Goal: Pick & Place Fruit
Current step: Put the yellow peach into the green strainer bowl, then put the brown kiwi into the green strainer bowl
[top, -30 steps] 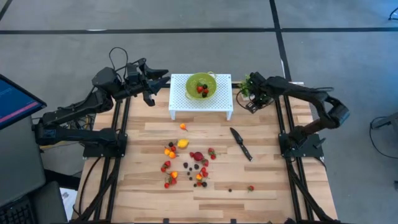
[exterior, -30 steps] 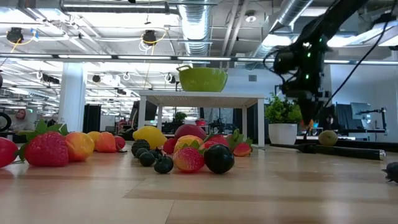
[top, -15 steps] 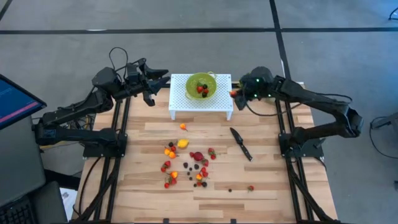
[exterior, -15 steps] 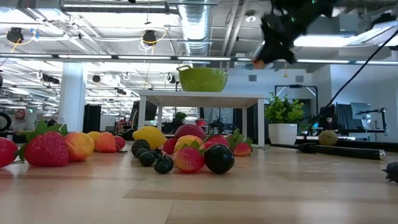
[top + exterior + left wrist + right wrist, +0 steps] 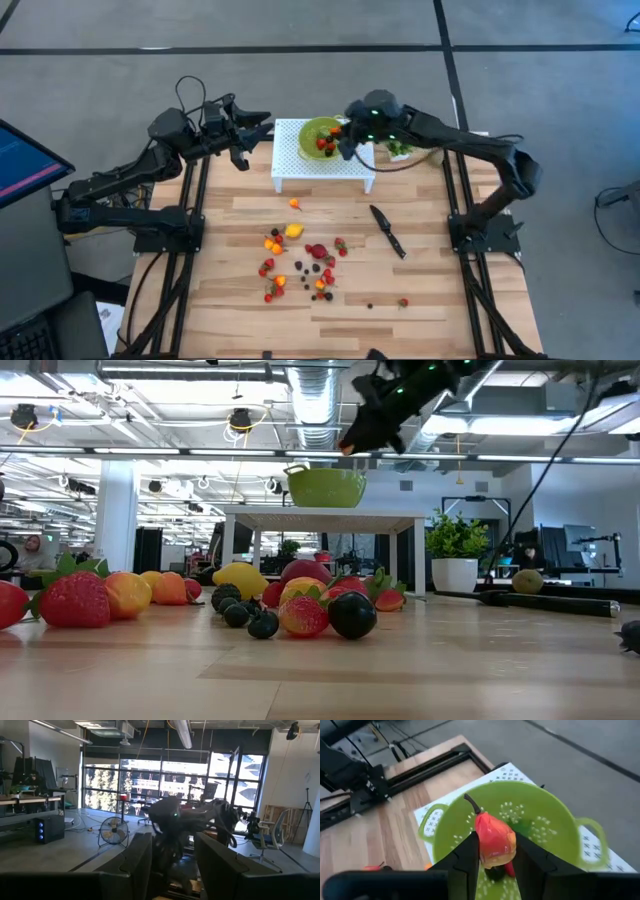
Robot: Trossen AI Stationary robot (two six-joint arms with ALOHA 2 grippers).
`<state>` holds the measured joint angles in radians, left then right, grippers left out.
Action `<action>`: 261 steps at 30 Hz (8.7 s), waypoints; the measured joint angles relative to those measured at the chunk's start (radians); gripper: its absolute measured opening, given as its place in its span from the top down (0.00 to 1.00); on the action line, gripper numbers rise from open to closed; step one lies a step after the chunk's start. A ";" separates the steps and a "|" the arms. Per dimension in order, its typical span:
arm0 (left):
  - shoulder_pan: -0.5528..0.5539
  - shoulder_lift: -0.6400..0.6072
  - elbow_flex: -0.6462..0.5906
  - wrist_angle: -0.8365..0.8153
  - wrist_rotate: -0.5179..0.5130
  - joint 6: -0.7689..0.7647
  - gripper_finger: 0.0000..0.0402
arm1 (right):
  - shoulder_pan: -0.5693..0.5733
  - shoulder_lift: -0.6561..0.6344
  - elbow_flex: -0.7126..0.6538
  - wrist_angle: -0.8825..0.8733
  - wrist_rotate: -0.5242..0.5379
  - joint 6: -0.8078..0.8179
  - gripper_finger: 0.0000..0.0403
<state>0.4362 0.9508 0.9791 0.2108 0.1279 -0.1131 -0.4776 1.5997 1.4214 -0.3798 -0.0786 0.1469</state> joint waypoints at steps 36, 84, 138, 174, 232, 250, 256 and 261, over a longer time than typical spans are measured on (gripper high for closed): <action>0.000 0.000 0.000 0.000 0.000 0.000 0.65 | -0.002 0.094 0.194 -0.359 0.001 -0.068 0.41; 0.000 0.000 0.000 0.000 0.000 0.000 0.65 | -0.222 -0.260 -0.440 -0.704 0.539 0.617 0.39; 0.000 0.000 0.000 0.018 0.000 0.000 0.65 | -0.595 0.061 0.126 -0.817 0.422 0.506 0.86; 0.000 0.000 0.000 0.019 0.000 0.000 0.65 | -0.508 0.265 0.086 -1.123 0.400 0.587 0.95; 0.000 0.000 0.000 0.034 0.000 0.000 0.65 | -0.442 0.154 -0.319 -0.741 0.640 0.807 1.00; 0.000 0.000 0.000 0.039 0.000 0.000 0.65 | -0.469 0.238 -0.274 -0.776 0.666 0.818 1.00; 0.000 0.000 0.000 0.040 0.000 0.000 0.65 | -0.466 0.252 -0.280 -0.773 0.627 0.780 1.00; 0.000 0.000 0.000 0.042 0.000 0.000 0.65 | -0.444 0.225 -0.281 -0.810 0.527 0.728 1.00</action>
<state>0.4362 0.9504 0.9791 0.2523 0.1280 -0.1131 -0.9211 1.8246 1.1408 -1.1899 0.4486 0.8746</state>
